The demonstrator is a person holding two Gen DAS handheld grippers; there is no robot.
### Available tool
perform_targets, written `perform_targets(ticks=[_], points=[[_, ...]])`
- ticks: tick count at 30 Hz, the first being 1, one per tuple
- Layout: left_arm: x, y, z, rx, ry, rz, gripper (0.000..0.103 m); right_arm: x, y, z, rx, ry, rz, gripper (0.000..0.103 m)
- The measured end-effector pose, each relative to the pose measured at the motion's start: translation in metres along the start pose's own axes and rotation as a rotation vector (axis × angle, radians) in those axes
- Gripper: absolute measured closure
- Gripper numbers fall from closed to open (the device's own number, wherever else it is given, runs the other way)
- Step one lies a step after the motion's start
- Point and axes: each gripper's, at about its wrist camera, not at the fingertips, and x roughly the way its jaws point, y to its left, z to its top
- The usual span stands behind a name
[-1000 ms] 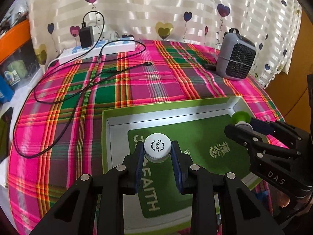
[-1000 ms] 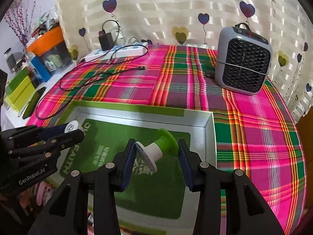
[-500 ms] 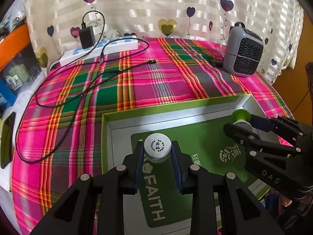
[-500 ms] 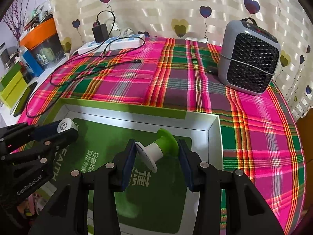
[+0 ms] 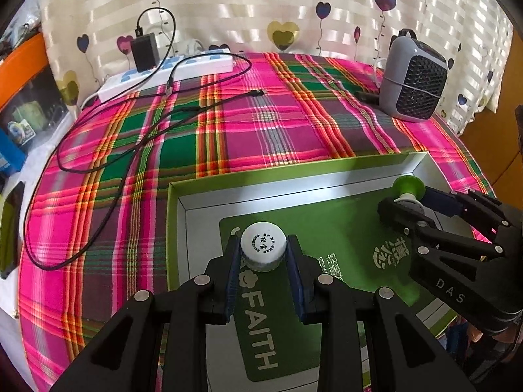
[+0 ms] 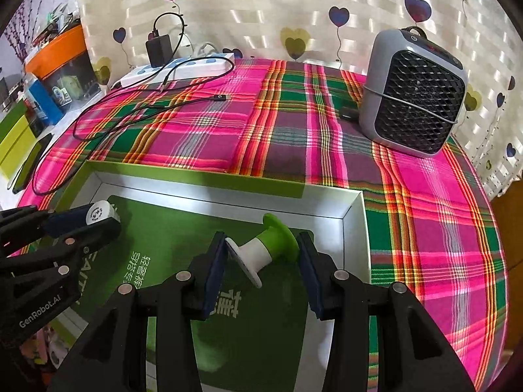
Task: Organize rigid objects
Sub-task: 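Lower the white container into the green box with the left tool while the right tool places the holder there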
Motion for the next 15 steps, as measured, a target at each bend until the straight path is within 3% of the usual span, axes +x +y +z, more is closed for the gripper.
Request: perform_targets(ticks=[5,8,15], points=[[0.002,0.000,0.000,0.001,0.012,0.006,0.076,-0.002,-0.001,-0.001,0.015,-0.003,0.002,0.059],[0.001,0.001,0.000,-0.006,0.008,-0.009,0.069,-0.004,-0.003,-0.002,0.025,-0.013,0.003,0.059],[-0.009,0.001,-0.004,-0.009,-0.021,-0.038,0.067,-0.017,-0.006,-0.004,0.050,-0.049,0.026,0.059]])
